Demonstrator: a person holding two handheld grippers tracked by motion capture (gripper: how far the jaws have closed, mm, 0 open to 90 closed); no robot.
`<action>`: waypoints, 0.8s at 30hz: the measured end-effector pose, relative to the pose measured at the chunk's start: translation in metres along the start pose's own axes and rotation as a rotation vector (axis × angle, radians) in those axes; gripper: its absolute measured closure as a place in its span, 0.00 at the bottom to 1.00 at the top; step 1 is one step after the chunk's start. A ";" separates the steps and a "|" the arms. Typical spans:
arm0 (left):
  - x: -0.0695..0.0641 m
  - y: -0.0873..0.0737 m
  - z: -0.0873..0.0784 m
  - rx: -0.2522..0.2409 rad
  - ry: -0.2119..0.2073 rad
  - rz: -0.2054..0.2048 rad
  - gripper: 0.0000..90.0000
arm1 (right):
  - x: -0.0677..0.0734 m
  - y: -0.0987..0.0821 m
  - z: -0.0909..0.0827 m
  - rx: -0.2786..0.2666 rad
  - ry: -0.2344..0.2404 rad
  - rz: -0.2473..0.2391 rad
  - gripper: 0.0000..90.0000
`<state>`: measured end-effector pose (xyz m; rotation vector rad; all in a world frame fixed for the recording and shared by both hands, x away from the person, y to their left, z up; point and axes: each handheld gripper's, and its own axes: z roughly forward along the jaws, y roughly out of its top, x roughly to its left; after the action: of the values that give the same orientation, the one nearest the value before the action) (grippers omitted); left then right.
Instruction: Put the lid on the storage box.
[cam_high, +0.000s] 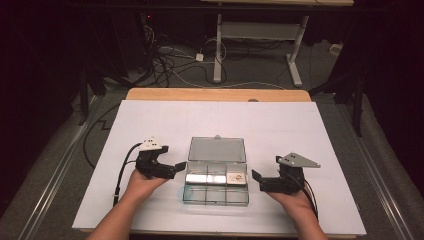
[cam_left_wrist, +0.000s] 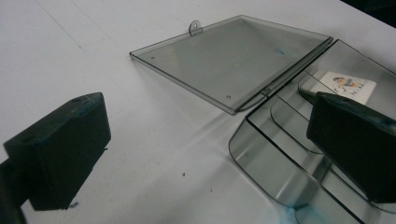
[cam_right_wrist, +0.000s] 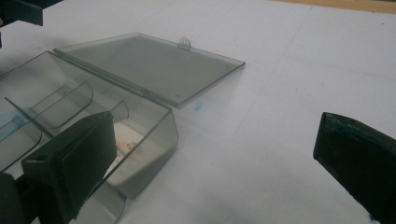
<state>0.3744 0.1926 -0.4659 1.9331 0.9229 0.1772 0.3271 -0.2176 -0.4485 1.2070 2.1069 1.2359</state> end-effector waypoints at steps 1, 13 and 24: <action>0.001 0.001 0.002 -0.001 -0.001 -0.004 0.00 | 0.000 0.002 0.003 -0.005 0.000 -0.002 0.00; 0.012 0.007 0.028 0.033 0.010 -0.050 0.00 | -0.008 0.015 0.033 -0.004 0.003 0.046 0.00; 0.020 0.018 0.044 0.062 0.022 -0.062 0.00 | -0.011 0.025 0.063 0.050 0.017 0.092 0.00</action>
<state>0.4184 0.1705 -0.4800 1.9603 1.0118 0.1347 0.3889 -0.1902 -0.4606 1.3335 2.1280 1.2433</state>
